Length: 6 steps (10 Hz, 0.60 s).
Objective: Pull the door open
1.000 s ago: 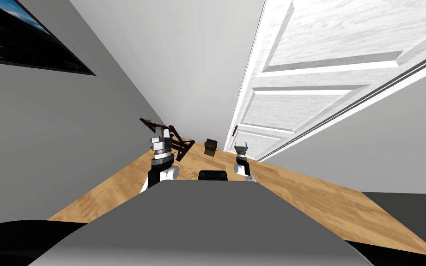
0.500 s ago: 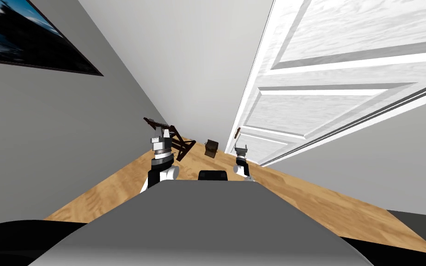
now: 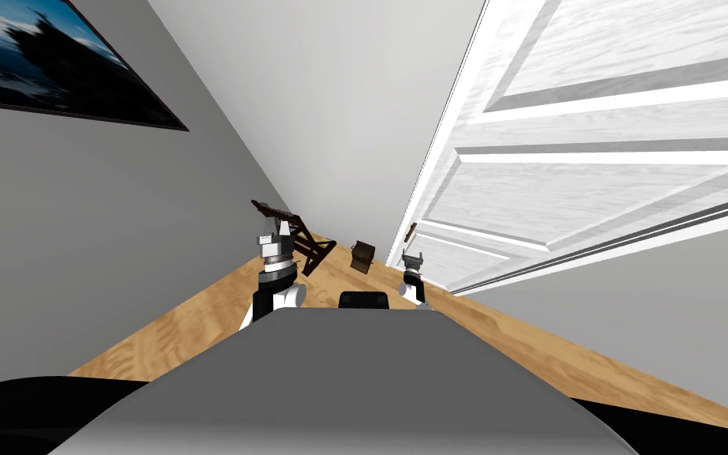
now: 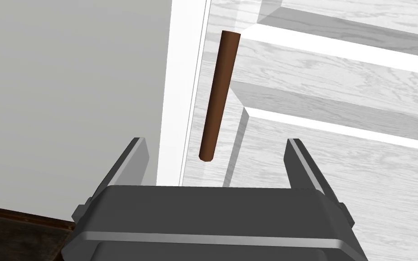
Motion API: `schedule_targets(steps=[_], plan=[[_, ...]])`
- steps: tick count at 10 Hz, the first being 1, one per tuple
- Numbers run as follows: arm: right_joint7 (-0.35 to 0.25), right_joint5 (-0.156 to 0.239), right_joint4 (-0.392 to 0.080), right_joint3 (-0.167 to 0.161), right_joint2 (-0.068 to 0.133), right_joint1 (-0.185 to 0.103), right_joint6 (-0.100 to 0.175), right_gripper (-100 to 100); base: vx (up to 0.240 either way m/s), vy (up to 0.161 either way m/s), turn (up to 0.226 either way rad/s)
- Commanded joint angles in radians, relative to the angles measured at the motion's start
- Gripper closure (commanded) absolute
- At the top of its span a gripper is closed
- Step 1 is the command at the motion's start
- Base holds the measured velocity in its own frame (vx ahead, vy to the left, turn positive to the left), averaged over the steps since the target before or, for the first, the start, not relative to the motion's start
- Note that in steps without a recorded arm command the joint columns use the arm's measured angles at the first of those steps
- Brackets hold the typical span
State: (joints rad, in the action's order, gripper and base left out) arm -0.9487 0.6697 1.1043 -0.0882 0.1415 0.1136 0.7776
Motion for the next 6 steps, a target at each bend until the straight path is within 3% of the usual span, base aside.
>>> schedule_targets(steps=[1, 6], plan=[[-0.025, 0.023, -0.033, -0.002, 0.002, -0.01, 0.01, -100, 0.1, -0.047, 0.072], [-0.101, 0.094, -0.144, -0.007, 0.008, -0.048, 0.046, -100, 0.077, -0.046, 0.08]])
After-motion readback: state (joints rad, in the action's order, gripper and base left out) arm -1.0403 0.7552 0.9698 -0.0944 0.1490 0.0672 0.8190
